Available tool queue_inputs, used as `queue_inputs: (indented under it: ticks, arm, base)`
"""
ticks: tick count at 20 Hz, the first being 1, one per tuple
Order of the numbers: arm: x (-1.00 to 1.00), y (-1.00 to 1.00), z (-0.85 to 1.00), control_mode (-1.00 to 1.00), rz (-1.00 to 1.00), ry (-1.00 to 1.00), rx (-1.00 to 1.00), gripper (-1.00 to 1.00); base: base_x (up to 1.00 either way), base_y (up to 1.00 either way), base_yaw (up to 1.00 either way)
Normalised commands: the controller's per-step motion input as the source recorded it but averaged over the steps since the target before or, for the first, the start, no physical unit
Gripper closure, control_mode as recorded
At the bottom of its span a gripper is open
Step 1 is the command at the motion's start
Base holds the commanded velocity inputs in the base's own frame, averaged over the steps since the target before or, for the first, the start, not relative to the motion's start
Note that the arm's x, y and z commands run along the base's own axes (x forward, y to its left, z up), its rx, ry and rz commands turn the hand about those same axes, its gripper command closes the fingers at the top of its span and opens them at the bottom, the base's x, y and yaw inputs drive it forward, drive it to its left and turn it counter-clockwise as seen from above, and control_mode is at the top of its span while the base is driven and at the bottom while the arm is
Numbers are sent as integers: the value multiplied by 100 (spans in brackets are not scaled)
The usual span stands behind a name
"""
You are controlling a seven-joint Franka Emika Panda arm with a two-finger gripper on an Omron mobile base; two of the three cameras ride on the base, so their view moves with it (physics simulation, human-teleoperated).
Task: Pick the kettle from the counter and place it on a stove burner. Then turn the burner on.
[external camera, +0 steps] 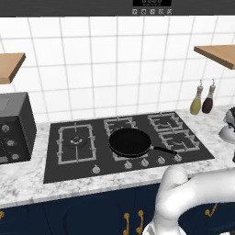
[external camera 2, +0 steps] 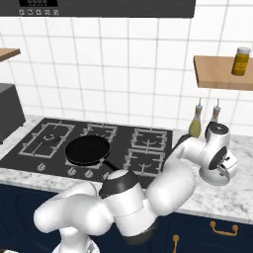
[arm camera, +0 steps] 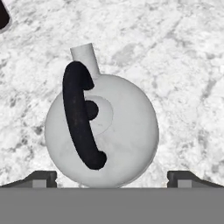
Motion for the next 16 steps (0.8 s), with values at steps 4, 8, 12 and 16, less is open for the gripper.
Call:
queue_inputs:
  ticks: [4,8,12,16]
  arm:
    - [31,-2,-28,-100,0,-8,0,-100]
    - [32,0,-21,-100,-1,-8,0,-100]
    - [7,-6,-18,-100,-2,-4,0,100]
    - [-11,1,-6,-100,0,0,0,100]
  base:
    - [0,0,0]
    - [0,0,0]
    - [0,0,0]
    - [0,0,0]
